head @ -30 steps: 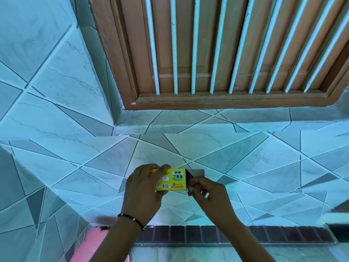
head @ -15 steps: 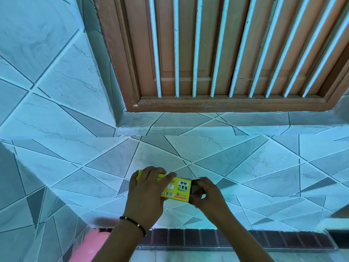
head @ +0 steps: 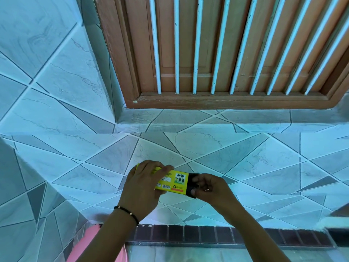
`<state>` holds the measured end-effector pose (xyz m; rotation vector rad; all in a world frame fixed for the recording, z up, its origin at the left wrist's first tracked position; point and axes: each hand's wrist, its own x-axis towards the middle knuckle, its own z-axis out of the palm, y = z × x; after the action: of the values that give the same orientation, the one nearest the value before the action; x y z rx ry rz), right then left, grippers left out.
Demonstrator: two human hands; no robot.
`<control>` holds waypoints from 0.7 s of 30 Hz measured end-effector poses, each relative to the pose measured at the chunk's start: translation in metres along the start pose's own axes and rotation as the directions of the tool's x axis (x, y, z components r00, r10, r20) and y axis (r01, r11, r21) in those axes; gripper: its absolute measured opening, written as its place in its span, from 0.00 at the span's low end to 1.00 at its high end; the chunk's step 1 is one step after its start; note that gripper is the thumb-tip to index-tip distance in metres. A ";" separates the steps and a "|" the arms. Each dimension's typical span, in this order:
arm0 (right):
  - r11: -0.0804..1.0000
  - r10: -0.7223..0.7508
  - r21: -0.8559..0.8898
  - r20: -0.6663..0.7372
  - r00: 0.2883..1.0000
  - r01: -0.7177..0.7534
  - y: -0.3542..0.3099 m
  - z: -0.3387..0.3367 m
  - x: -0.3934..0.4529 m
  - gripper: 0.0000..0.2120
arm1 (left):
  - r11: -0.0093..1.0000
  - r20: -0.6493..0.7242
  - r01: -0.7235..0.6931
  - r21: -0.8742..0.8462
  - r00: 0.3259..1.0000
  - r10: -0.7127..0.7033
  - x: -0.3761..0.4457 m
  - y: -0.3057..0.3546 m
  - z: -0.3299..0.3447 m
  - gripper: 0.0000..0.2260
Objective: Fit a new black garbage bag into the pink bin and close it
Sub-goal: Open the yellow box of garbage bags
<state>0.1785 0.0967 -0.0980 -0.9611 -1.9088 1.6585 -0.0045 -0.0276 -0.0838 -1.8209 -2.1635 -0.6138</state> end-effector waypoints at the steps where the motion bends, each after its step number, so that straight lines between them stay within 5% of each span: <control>1: 0.999 -0.002 0.048 -0.007 1.000 0.003 -0.001 -0.003 0.001 0.14 | 1.000 -0.005 0.009 -0.008 1.000 -0.009 0.001 0.002 0.000 0.33; 10: 0.949 0.120 0.304 -0.104 0.987 -0.084 0.003 0.003 0.008 0.26 | 1.000 -0.034 -0.007 0.012 0.999 0.007 0.012 0.016 0.006 0.33; 17: 0.939 0.079 0.337 -0.032 0.996 -0.063 0.001 -0.013 0.010 0.12 | 1.000 -0.031 0.012 0.004 0.999 -0.011 0.017 0.012 0.003 0.33; 21: 0.846 0.113 0.526 -0.012 0.994 -0.090 -0.001 -0.033 0.012 0.10 | 0.999 -0.027 0.036 0.031 0.999 -0.035 0.020 0.004 -0.002 0.33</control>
<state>0.1940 0.1277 -0.0926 -0.8639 -1.2712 2.0500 -0.0047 -0.0104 -0.0720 -1.7514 -2.1803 -0.6045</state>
